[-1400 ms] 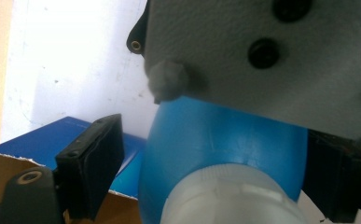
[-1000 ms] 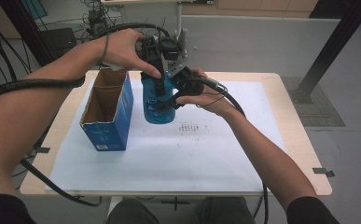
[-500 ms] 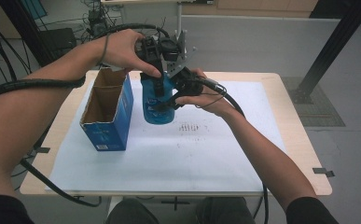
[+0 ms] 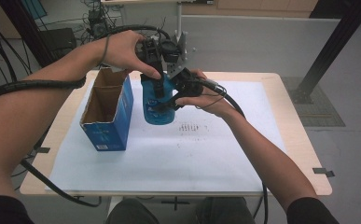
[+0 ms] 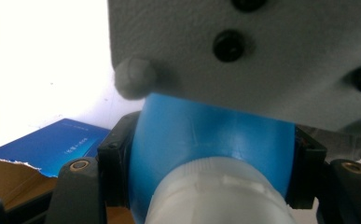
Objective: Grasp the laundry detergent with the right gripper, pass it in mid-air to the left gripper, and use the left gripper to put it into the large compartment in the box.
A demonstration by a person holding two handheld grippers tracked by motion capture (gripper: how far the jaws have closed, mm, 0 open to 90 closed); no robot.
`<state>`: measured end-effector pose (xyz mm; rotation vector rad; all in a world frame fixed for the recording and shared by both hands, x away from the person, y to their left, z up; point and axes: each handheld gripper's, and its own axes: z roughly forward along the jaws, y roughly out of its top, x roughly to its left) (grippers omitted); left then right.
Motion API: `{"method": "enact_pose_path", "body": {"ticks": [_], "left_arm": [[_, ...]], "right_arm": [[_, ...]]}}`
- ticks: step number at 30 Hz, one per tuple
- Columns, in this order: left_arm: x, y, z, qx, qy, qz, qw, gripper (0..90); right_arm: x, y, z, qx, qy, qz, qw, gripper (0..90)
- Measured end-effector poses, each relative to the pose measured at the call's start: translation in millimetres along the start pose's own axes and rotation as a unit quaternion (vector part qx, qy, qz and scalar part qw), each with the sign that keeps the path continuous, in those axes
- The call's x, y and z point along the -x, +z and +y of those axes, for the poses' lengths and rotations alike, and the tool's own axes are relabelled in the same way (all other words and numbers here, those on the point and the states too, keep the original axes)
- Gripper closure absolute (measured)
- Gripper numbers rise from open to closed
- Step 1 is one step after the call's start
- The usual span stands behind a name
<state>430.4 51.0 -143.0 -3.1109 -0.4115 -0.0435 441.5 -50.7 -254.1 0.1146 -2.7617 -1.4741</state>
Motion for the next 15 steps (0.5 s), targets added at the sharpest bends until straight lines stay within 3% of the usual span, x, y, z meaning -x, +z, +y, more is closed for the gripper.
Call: {"method": "enact_pose_path", "body": {"ticks": [15], "left_arm": [[-0.7, 1.8, 0.1, -0.004, -0.001, -0.003, 1.0000, 35.7]], "right_arm": [[1.0, 2.8, -1.1, 0.002, -0.002, 0.004, 1.0000, 42.8]]}}
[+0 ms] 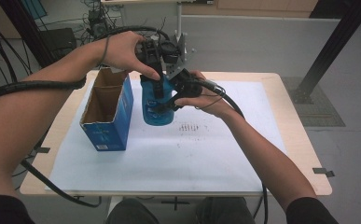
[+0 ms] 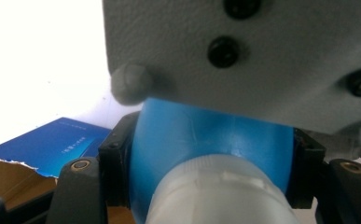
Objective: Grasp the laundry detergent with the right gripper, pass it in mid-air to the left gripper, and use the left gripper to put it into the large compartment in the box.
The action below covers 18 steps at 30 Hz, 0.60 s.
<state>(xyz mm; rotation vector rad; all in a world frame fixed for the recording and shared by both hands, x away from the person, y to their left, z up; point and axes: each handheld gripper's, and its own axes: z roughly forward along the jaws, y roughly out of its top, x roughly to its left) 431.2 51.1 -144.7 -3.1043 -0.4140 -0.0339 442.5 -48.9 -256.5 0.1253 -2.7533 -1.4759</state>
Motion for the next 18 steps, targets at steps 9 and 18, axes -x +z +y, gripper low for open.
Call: {"method": "enact_pose_path", "body": {"ticks": [9, 18], "left_arm": [[-0.5, 2.4, -0.1, -0.003, -0.003, -0.004, 1.0000, 35.8], [-1.1, 2.8, -0.7, -0.002, -0.007, -0.008, 0.9999, 36.0]], "right_arm": [[0.0, 1.9, -1.6, -0.001, -0.001, 0.002, 1.0000, 42.5], [0.7, 2.6, -1.8, 0.001, -0.002, 0.006, 1.0000, 42.3]]}}
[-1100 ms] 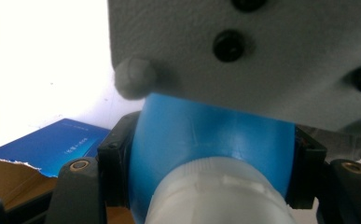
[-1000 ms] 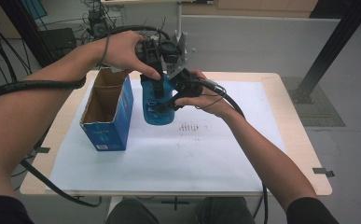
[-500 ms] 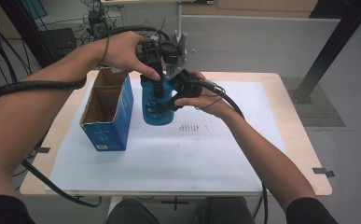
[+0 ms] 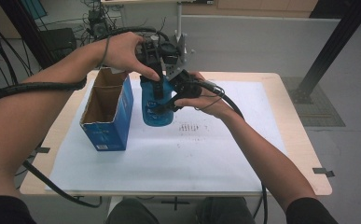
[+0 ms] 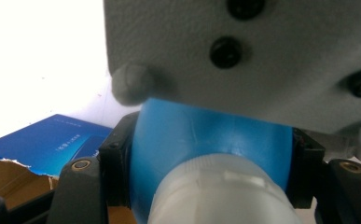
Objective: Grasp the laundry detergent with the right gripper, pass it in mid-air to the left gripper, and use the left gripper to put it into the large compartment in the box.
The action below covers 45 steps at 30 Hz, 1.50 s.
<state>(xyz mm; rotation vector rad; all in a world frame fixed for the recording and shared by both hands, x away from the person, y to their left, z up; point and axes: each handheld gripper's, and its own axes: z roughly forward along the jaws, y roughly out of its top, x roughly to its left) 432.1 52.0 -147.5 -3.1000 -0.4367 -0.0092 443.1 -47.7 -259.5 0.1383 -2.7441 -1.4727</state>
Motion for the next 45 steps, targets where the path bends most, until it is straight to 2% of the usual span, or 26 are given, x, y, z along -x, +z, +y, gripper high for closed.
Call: {"method": "enact_pose_path", "body": {"ticks": [18, 45], "left_arm": [[-1.4, -1.3, -3.9, 0.004, -0.008, -0.008, 0.9999, 36.1], [-1.7, -2.0, -3.8, 0.004, -0.011, -0.010, 0.9999, 36.2]], "right_arm": [[-0.7, -0.1, 0.5, 0.004, -0.001, -0.001, 1.0000, 41.9], [-0.7, 0.4, 0.5, 0.010, -0.001, 0.002, 1.0000, 41.4]]}}
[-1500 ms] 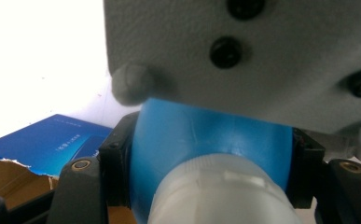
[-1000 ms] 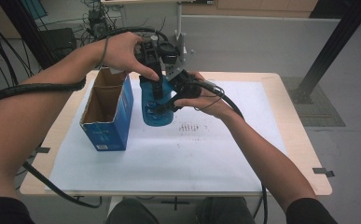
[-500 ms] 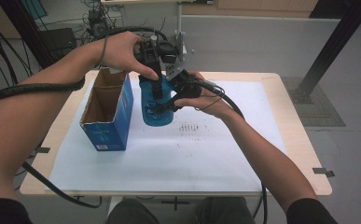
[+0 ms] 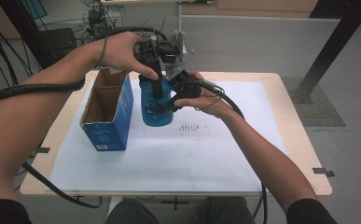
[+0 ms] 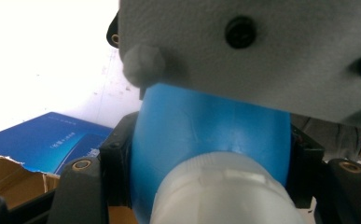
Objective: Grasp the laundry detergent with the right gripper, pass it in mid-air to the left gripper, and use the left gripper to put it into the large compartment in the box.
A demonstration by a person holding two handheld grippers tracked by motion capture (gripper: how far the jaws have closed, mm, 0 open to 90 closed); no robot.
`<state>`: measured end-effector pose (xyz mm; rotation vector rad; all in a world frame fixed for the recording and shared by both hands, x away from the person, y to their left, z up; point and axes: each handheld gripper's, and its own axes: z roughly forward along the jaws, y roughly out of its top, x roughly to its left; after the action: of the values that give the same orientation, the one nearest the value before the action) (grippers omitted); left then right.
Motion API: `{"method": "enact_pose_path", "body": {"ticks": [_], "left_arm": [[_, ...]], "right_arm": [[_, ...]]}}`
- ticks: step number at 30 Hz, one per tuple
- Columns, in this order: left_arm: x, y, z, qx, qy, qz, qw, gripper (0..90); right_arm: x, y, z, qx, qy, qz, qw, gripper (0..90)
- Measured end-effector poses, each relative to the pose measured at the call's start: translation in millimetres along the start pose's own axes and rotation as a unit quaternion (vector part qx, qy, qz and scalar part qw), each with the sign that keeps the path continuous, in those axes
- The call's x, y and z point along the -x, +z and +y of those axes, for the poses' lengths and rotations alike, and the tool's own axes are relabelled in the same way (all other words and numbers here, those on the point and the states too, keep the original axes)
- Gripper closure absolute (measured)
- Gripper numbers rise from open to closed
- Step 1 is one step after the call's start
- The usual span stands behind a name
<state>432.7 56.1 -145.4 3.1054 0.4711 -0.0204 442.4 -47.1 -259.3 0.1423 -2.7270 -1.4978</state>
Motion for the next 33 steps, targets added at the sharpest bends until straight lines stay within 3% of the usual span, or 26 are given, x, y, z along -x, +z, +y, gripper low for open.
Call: {"method": "enact_pose_path", "body": {"ticks": [19, 23, 28, 33], "left_arm": [[0.6, 0.5, 1.5, 0.006, -0.003, 0.000, 1.0000, 36.3], [-0.5, -1.4, -0.1, 0.012, -0.008, -0.002, 0.9999, 36.3], [-1.1, -1.7, -0.6, 0.012, -0.009, -0.001, 0.9999, 36.3], [-2.8, -5.6, -0.7, 0.014, -0.014, -0.002, 0.9998, 36.2]], "right_arm": [[1.4, -1.8, -1.7, 0.003, 0.010, 0.002, 0.9999, 37.3], [3.8, -1.7, -3.0, 0.006, -0.001, -0.002, 1.0000, 33.2], [5.0, -4.1, -5.0, -0.008, 0.008, -0.014, 0.9998, 28.5], [6.0, -8.9, -12.6, -0.041, 0.049, -0.019, 0.9978, 15.4]]}}
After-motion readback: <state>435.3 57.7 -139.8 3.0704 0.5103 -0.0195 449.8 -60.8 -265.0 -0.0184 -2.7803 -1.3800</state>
